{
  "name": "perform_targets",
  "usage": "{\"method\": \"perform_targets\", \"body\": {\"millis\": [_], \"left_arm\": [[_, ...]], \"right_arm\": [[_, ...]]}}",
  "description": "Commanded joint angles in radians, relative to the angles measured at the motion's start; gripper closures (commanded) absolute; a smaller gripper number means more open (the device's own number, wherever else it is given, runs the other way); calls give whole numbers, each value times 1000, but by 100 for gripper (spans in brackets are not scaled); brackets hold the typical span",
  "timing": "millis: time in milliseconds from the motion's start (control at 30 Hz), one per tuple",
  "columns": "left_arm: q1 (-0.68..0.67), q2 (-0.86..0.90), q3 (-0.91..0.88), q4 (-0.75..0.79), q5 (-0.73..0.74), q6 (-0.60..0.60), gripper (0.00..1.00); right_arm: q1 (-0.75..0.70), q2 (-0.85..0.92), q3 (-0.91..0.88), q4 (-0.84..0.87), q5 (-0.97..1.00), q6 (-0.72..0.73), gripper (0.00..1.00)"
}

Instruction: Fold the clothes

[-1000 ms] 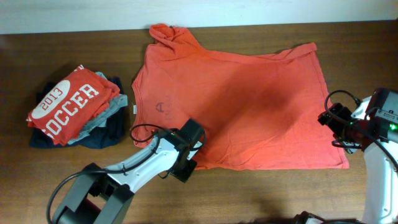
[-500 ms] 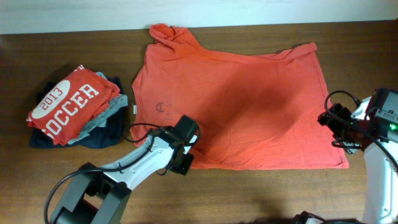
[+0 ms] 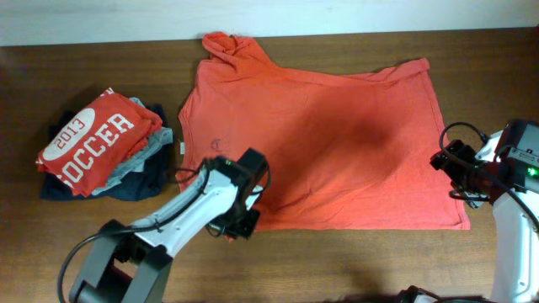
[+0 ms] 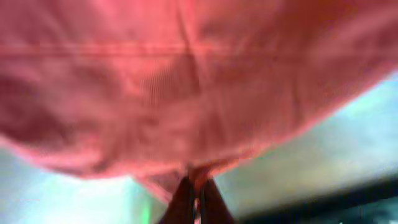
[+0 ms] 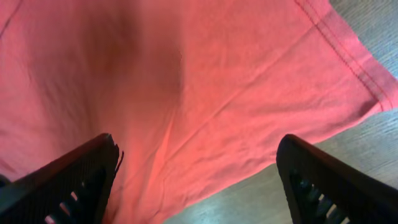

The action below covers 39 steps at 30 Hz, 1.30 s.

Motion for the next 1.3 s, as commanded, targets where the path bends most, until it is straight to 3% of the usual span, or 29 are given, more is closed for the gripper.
{"method": "perform_targets", "body": {"millis": [0, 33, 233, 500, 733, 967, 1267], "left_arm": [[-2, -19, 126, -123, 40, -10, 100], [-2, -19, 180, -205, 64, -11, 99], [-2, -19, 293, -356, 89, -10, 100], [-1, -19, 305, -365, 94, -10, 99], [0, -19, 358, -285, 2, 7, 100], [0, -19, 372, -67, -39, 182, 100], [17, -13, 372, 148, -276, 253, 100]], "right_arm": [[6, 3, 8, 3, 5, -10, 17], [6, 3, 8, 3, 5, -10, 17], [6, 3, 8, 3, 5, -10, 17], [6, 3, 8, 3, 5, -10, 17], [6, 3, 8, 2, 5, -10, 17], [6, 4, 8, -1, 33, -10, 17], [5, 118, -14, -34, 153, 49, 16]]}}
